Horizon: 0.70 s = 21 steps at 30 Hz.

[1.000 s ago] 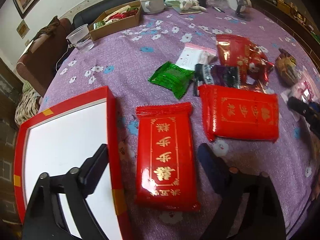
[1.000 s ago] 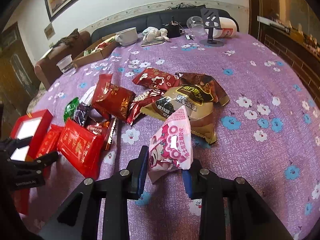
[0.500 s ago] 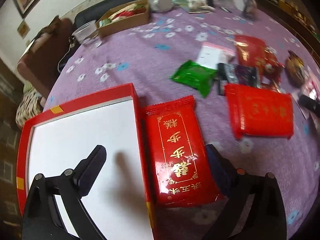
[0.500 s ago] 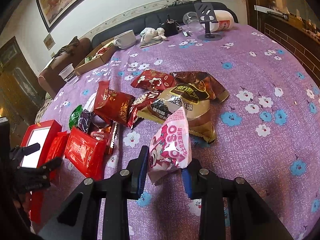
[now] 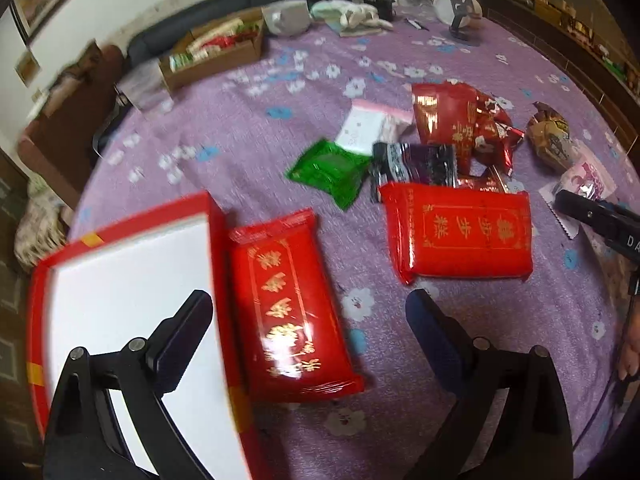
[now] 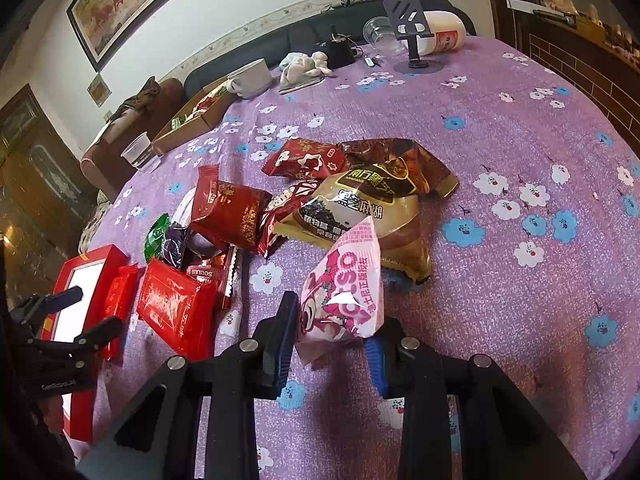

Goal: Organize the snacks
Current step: 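Grasp the long red snack pack with the left tool while the right tool holds the pink pack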

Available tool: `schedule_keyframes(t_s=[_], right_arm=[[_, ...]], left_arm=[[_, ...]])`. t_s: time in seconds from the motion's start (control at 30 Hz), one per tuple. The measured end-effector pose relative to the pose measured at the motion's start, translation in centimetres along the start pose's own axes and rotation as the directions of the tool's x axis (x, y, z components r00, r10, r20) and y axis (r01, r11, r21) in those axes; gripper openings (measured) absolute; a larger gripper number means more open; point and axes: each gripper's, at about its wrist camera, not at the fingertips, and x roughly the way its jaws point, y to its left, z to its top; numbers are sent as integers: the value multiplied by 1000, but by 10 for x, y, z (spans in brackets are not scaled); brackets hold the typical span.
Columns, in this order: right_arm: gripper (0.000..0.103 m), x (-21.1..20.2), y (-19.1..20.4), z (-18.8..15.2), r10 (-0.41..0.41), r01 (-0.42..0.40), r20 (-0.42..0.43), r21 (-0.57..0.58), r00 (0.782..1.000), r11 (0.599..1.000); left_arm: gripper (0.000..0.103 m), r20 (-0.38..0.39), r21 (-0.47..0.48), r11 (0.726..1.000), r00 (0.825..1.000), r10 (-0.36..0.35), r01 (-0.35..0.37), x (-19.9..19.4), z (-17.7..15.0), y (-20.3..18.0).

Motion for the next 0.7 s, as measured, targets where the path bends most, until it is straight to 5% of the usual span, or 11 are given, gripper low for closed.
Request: schedule_keyframes(t_s=[0.27,0.43,0.6,0.7], right_arm=[[36,0,-1,0,16,-16,-8,14,1000,1000],[36,-1,-2,0,28,-28,-10,29,1000,999],[37,-1,-1,0,30,-30,-11,29,999,999],[37,-1,-2,0,38,-37,-14,36,999,999]], left_arm=[[98,-9,-54,991,992,-127,126,-8,-1,-3],[99,112,83,996,993,-36,27,-35,14,-35],[99,44,182,983,998,-38,29,-13,31,-69],[99,10,166,980,994,-113,110,-4,33,-80]])
